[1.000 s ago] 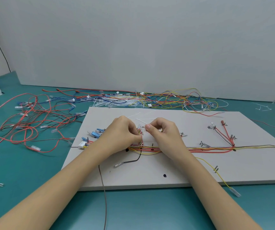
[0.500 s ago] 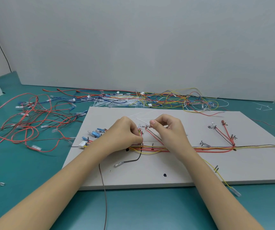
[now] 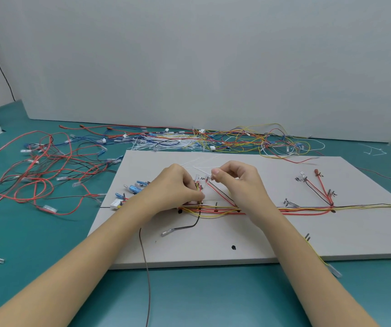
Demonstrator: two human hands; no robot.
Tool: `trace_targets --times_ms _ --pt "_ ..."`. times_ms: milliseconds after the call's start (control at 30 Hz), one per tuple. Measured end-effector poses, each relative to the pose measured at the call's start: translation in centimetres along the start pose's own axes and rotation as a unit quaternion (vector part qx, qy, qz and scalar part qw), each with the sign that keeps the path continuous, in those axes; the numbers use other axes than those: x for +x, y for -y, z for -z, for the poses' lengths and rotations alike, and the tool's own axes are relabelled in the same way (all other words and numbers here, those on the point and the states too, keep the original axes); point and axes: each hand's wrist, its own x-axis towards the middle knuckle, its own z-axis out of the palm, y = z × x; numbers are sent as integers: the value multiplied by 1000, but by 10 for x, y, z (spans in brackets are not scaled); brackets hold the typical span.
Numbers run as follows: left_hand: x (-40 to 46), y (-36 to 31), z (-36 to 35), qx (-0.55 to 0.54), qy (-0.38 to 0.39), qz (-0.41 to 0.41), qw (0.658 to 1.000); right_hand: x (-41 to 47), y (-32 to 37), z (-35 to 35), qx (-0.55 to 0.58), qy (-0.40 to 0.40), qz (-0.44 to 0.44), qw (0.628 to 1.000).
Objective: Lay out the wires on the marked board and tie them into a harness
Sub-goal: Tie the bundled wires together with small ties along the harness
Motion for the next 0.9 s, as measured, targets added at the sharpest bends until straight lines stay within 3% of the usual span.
trace_targets --times_ms 167,300,567,900 --pt "-4 -12 -7 133 -87 8 987 0 -2 -2 -1 3 5 1000" --pt "-6 -21 -13 205 -107 -4 973 0 -1 -1 -5 4 11 1000" --pt "8 -27 -8 165 -36 83 982 -1 -2 -3 -9 5 18 1000" --pt "9 -29 -12 158 -36 78 984 0 0 -3 101 19 -79 992"
